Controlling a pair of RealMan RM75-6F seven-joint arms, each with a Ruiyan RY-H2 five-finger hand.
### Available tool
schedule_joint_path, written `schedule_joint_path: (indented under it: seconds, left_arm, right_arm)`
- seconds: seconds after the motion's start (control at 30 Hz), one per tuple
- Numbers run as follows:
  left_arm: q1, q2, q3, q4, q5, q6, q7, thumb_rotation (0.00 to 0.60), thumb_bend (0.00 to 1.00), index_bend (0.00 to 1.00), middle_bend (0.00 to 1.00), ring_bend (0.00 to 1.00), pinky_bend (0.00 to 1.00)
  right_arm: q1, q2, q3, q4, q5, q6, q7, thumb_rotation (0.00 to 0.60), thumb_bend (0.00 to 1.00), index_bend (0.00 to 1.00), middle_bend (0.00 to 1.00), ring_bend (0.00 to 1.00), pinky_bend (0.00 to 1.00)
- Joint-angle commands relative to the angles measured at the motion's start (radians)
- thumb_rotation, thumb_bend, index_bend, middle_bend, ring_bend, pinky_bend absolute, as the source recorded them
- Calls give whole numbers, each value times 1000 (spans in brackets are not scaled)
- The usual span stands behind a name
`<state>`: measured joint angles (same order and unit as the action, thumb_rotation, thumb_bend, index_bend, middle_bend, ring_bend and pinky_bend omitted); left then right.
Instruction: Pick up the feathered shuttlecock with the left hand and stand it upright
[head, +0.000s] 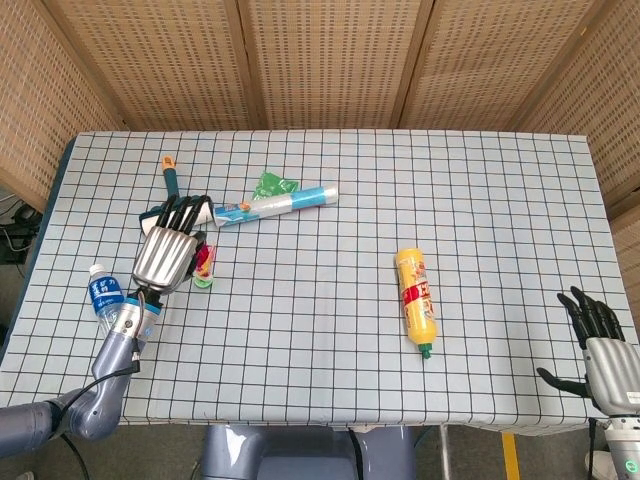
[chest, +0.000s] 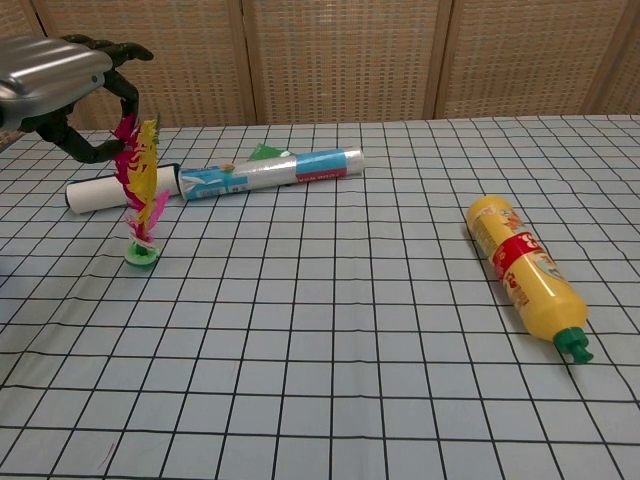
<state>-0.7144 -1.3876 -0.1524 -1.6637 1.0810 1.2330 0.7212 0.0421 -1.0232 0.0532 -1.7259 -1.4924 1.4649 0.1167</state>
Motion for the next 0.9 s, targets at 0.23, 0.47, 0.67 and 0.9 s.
schedule_joint_path:
  seconds: [0.23, 0.47, 0.67, 0.9]
  left_arm:
    - [36, 45, 6, -28, 6, 28, -19, 600, 123, 240, 0, 0, 0]
    - [92, 97, 8, -86, 49, 76, -120, 600, 121, 216, 0, 0, 0]
    - [225, 166, 75, -193, 149, 214, -216, 600, 122, 198, 0, 0, 0]
    - [410, 169, 211, -186, 340, 389, -355, 600, 122, 190, 0, 0, 0]
  right_arm:
    - [-1, 1, 1, 0, 1, 3, 3, 600, 66, 29, 0, 0, 0]
    - [-1, 2, -1, -3, -5, 6, 1, 600, 65, 29, 0, 0, 0]
    - [-3, 1, 0, -4, -11, 15, -12, 600, 65, 29, 0, 0, 0]
    - [-7, -7, -13, -21, -33, 25, -64, 600, 65, 29, 0, 0, 0]
